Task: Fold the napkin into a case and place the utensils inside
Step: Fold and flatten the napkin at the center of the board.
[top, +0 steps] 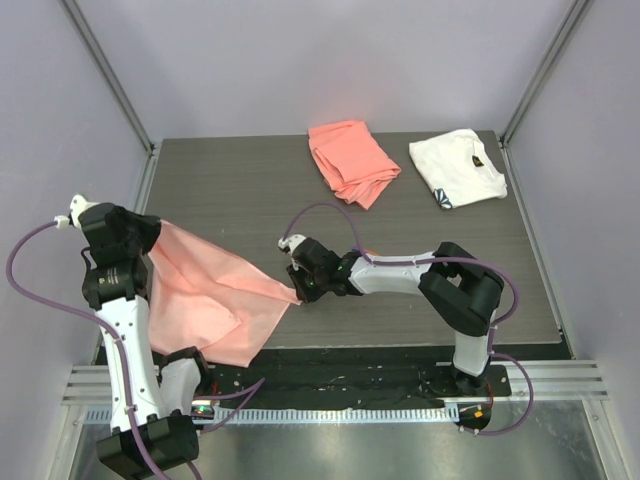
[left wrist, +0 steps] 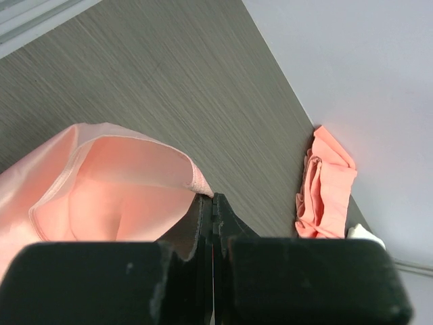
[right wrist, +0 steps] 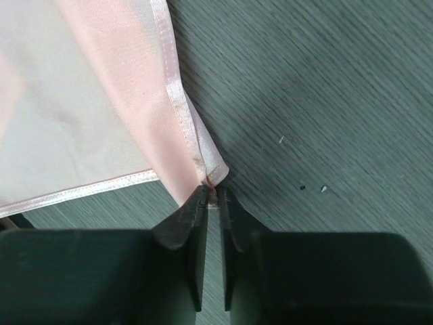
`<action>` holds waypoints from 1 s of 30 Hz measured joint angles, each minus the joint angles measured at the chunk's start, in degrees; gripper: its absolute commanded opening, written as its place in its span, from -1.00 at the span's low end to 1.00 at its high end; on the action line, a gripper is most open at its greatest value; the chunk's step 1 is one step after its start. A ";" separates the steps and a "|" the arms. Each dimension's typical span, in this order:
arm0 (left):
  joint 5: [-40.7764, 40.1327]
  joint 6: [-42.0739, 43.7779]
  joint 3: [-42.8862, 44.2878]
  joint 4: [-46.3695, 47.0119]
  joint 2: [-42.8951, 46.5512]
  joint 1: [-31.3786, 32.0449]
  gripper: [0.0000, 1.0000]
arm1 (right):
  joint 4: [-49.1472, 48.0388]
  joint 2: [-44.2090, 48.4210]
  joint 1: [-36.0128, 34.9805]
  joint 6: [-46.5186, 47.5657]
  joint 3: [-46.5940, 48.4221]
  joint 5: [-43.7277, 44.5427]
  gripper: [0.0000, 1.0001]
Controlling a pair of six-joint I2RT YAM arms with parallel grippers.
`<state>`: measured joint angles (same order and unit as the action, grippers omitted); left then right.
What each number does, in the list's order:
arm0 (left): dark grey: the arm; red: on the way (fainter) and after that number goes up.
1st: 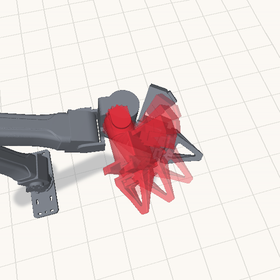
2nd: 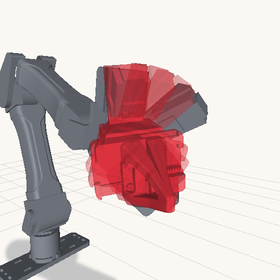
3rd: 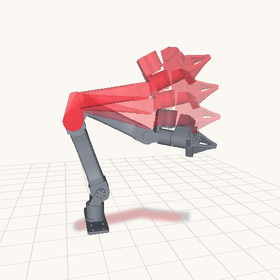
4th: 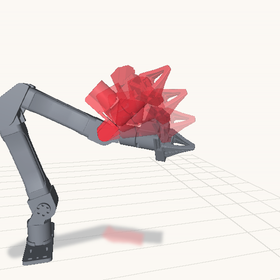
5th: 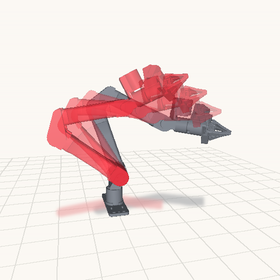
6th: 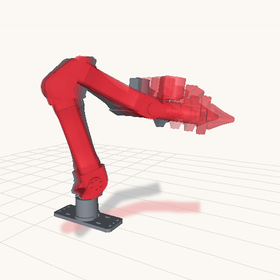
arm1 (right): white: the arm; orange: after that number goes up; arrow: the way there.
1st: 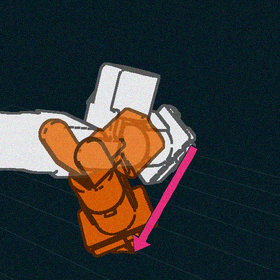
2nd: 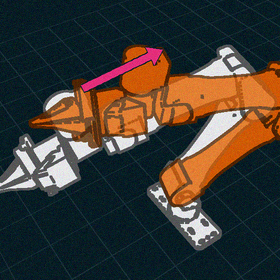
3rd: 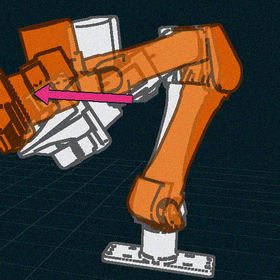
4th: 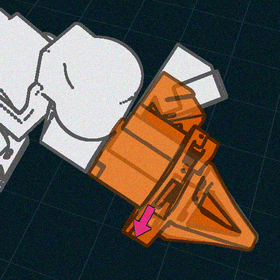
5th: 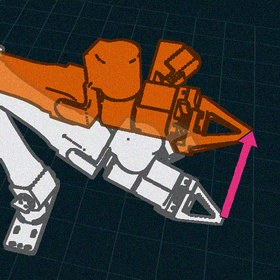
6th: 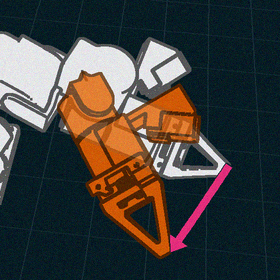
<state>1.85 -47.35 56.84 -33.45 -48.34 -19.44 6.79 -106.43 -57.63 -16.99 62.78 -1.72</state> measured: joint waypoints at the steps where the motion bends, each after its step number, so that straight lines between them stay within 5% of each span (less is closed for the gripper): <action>1: 0.04 0.00 0.00 0.11 0.00 0.00 -1.00 | -0.02 -0.04 0.02 0.11 0.00 -0.11 -0.44; 9: 0.85 0.00 -0.04 0.59 -0.02 0.00 -0.99 | -1.18 -0.11 -0.02 0.11 -0.02 -1.97 -0.12; 15: 0.90 -0.02 -0.11 0.63 -0.02 0.22 -0.99 | -2.51 -0.13 -0.83 0.00 -0.66 -2.05 -0.46; 19: 1.01 -0.02 -0.11 0.66 -0.02 0.22 -0.99 | -2.86 -0.35 -1.84 -0.76 -0.83 -1.99 -0.98; 30: -4.44 0.17 2.43 -2.32 -0.24 0.26 -1.00 | 9.27 4.98 -2.36 2.91 7.93 10.14 -0.98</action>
<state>-2.59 -47.18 59.27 -35.77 -48.58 -19.18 16.05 -101.45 -59.99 -14.09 70.72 8.43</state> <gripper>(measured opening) 0.010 0.028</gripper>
